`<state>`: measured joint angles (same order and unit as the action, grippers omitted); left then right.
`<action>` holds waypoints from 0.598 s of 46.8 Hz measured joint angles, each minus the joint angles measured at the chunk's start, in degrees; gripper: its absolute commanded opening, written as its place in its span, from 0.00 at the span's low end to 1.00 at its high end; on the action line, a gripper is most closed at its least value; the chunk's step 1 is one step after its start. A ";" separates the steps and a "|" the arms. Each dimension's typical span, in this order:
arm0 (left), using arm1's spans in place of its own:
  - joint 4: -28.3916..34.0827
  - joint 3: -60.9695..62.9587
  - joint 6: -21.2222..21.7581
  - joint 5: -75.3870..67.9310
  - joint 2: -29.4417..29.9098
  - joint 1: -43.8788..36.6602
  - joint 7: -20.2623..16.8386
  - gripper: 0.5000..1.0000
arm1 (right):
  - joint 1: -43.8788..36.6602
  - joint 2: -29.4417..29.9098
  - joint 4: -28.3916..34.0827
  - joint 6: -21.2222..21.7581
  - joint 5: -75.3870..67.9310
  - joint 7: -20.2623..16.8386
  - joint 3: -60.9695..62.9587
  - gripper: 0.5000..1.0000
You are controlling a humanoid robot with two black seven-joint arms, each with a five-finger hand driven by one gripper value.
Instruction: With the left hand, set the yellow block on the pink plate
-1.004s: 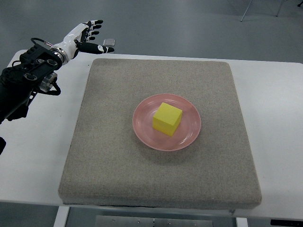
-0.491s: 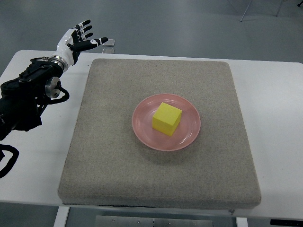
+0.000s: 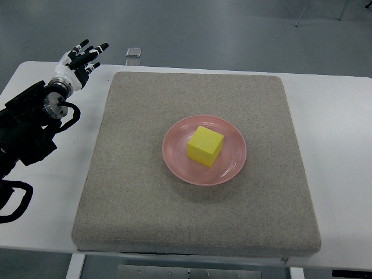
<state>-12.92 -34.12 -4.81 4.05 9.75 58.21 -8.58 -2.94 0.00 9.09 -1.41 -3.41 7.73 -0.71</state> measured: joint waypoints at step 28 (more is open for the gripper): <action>0.35 -5.08 -5.35 1.84 0.64 1.10 -3.03 0.93 | 0.00 0.00 -0.01 0.00 0.03 0.00 0.02 0.85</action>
<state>-12.56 -39.20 -10.16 5.88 10.39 59.31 -11.61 -2.94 0.00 9.08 -1.41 -3.37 7.73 -0.69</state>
